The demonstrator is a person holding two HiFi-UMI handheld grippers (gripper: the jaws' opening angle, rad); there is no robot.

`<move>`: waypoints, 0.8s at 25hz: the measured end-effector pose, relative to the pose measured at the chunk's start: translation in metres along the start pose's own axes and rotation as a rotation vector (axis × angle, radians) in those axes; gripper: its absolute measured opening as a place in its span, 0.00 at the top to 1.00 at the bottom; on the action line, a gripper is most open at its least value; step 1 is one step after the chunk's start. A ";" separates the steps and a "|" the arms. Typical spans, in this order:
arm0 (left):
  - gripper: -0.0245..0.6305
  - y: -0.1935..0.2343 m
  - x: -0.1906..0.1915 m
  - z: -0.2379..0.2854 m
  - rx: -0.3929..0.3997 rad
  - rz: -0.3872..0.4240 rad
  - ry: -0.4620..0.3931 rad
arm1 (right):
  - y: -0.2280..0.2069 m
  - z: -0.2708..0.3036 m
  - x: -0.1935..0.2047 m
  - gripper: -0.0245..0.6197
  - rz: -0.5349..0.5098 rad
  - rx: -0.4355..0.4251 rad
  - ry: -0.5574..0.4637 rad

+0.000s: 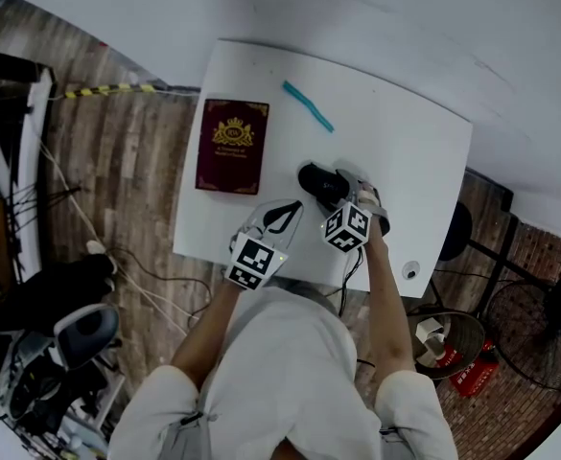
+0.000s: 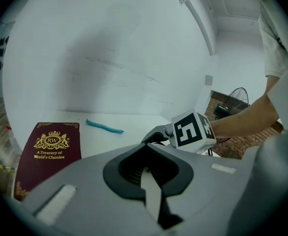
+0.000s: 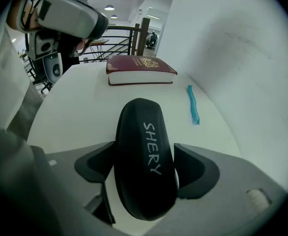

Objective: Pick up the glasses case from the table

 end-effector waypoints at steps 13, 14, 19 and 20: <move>0.93 -0.010 0.004 -0.014 -0.016 0.009 -0.020 | 0.027 -0.002 0.003 0.45 0.025 -0.061 0.002; 0.93 -0.011 0.005 -0.016 -0.019 0.010 -0.021 | 0.030 -0.003 0.004 0.45 0.039 -0.058 -0.006; 0.93 -0.013 0.007 -0.025 -0.032 0.015 -0.025 | 0.038 -0.018 0.009 0.46 0.126 -0.034 -0.077; 0.93 -0.014 0.007 -0.026 -0.034 0.016 -0.026 | 0.039 -0.022 0.010 0.46 0.144 -0.030 -0.097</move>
Point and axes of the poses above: the fingertips, and each gripper's own axes: z forward along the fingers, y to its left, x out of its underside, the point moved 7 cm from there along -z, backward along the fingers, and after that the axes turned 11 degrees about -x, right-handed, at the moved point
